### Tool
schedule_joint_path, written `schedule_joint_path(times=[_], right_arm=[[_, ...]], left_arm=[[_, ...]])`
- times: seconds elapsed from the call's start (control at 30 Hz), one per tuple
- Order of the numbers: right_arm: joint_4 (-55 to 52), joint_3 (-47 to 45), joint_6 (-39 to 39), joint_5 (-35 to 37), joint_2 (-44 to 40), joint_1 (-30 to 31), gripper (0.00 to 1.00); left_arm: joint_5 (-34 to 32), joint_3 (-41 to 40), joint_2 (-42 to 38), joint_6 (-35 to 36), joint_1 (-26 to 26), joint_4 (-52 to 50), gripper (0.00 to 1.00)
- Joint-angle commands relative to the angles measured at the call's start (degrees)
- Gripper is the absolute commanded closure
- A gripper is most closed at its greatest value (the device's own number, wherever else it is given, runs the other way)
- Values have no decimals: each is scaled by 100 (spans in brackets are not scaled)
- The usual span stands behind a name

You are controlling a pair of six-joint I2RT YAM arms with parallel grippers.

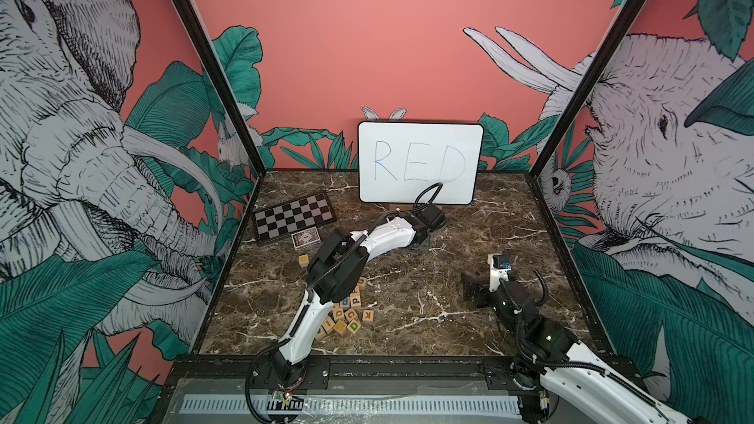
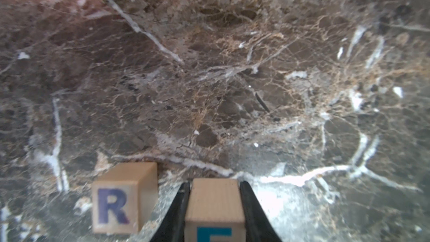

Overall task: Assemble the uppercase word "red" with letter blocks
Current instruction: Place the letter block at the center of the board.

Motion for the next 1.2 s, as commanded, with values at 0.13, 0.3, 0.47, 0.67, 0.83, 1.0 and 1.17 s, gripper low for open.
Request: schedule_joint_path(times=[0.13,0.3,0.47,0.67,0.83,1.0,1.17], right_arm=[[191,-24,-12,-14,22,15,1],[218,-31,-12,-35,30,16,1],[246,-35,-21,-49,31,16,1],[280,-35,-38,-66,59,16,1],[294,-38,-42,-64,60,16,0],[314,-35,-56,-66,75,16,1],[313,-32,-58,-60,77,14,0]], left_arm=[[-143,279,111,-31,59,-210,100],[-146,297,190,-100,113,-208,100],[-212,332,247,-242,148,-297,100],[-212,356,291,-313,189,-330,100],[-188,349,309,-352,194,-344,100],[-275,369,278,-379,194,-472,100],[-267,367,271,-393,194,-493,97]])
